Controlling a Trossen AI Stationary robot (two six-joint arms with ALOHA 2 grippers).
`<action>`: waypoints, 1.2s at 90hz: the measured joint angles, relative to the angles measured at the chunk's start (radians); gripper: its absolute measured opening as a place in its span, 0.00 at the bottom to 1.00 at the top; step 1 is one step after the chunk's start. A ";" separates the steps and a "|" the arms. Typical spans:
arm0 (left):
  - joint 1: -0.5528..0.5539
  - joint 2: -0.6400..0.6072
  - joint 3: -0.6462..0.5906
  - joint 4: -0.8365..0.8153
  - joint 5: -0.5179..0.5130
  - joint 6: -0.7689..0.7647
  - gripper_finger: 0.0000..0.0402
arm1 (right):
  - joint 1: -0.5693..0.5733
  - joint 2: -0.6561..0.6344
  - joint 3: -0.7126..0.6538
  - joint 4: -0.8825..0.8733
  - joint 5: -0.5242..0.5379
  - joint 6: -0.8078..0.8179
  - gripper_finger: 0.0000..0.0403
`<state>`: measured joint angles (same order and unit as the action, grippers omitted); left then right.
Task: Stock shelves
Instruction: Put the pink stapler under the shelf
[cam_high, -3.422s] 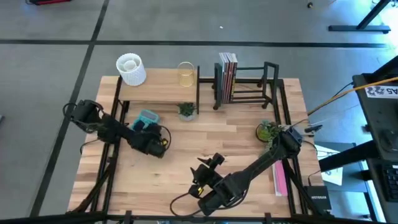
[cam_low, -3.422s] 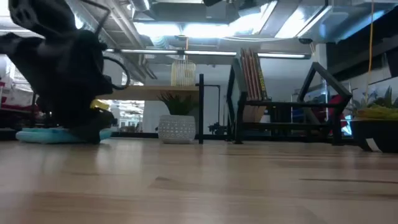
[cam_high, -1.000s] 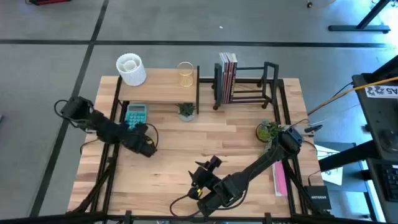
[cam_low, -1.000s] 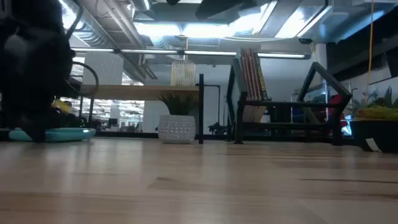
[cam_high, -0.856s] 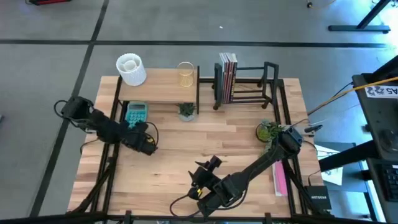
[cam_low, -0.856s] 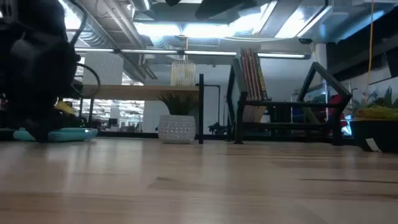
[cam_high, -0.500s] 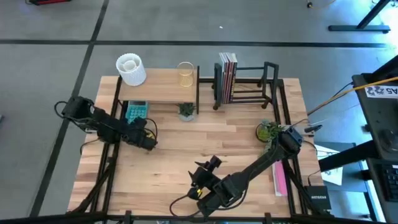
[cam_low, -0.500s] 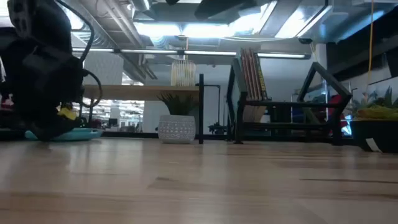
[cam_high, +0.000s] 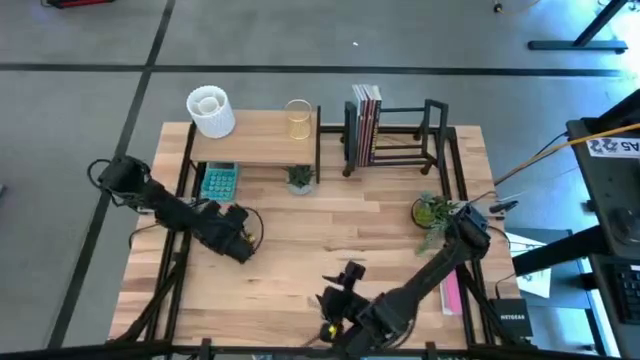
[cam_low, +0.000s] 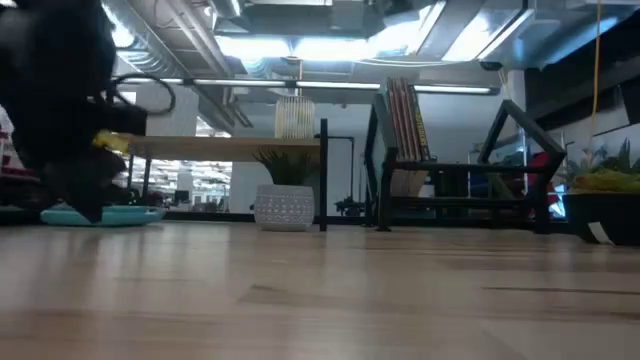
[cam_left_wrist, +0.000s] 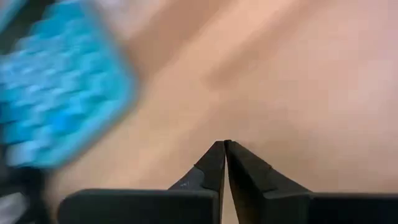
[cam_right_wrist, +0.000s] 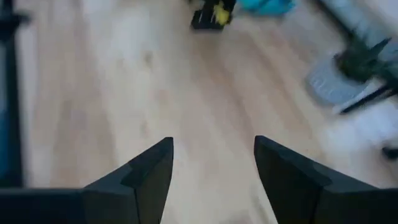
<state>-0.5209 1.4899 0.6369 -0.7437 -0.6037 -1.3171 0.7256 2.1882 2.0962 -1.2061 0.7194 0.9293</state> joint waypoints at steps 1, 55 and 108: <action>-0.010 0.000 0.000 0.021 -0.003 0.004 0.00 | 0.003 0.000 0.006 -0.017 -0.016 0.016 0.52; -0.246 0.000 -0.011 0.624 -0.210 0.309 0.00 | 0.129 -0.129 -0.247 -0.362 -0.867 0.680 0.62; -0.272 0.008 -0.011 0.619 -0.215 0.347 0.00 | 0.192 -0.560 -0.881 -0.106 -1.034 1.178 0.73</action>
<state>-0.7930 1.4977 0.6254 -0.1244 -0.8189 -0.9699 0.9180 1.6279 1.2151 -1.3125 -0.3149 2.1077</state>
